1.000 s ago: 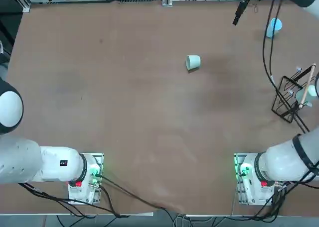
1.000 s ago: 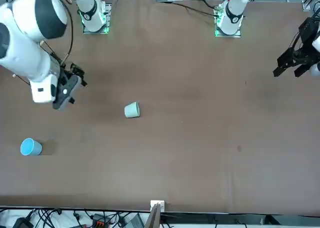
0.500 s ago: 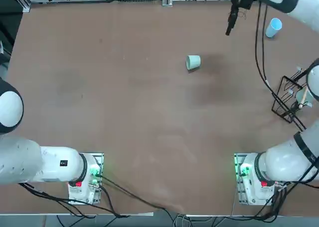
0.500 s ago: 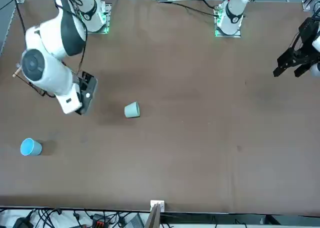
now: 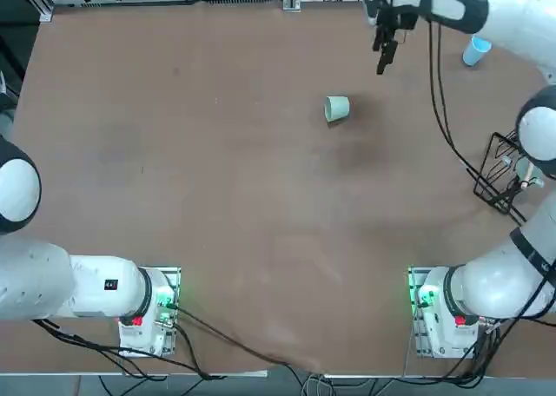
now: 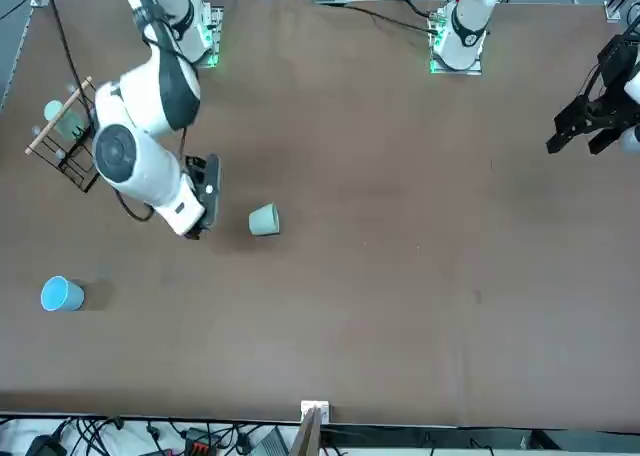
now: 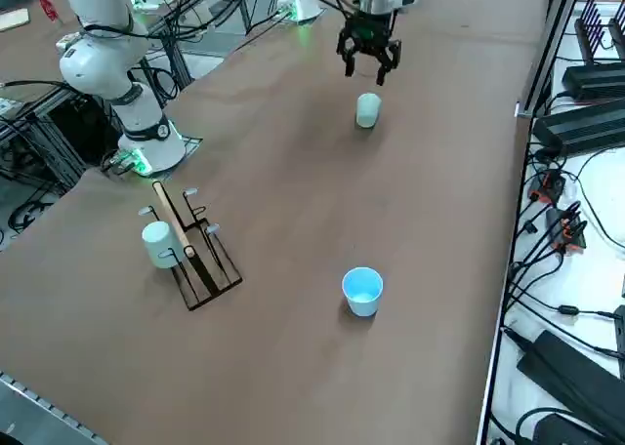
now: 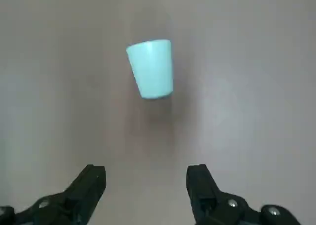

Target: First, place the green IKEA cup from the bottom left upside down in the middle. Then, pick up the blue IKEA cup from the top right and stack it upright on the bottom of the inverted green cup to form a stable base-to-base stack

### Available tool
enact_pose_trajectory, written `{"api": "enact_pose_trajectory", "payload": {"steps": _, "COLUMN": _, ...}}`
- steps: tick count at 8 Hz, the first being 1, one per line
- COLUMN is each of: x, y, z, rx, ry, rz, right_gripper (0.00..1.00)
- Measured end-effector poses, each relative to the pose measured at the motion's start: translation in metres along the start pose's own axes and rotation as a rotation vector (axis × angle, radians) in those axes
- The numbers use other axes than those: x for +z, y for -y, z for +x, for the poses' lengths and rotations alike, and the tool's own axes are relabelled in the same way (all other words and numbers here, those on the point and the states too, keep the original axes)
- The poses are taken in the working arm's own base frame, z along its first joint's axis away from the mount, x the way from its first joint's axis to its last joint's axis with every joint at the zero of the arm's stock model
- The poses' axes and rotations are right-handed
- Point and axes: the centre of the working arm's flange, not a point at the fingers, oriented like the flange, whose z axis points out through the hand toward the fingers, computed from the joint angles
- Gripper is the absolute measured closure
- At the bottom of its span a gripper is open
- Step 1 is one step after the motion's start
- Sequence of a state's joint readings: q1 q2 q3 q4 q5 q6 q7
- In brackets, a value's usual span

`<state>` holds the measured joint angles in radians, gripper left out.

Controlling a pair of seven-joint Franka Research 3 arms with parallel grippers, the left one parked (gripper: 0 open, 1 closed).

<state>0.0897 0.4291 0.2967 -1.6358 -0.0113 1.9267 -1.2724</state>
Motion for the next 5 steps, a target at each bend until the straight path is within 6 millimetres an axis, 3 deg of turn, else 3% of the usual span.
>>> {"api": "enact_pose_trajectory", "payload": {"steps": 2, "x": 0.034, "y": -0.01, "z": 0.01, "rx": -0.138, "ry": -0.041, "rz": 0.009, "right_gripper": 0.0}}
{"api": "enact_pose_trajectory", "payload": {"steps": 5, "x": 0.056, "y": -0.012, "z": 0.029, "rx": -0.209, "ry": -0.079, "rz": 0.008, "right_gripper": 0.0}}
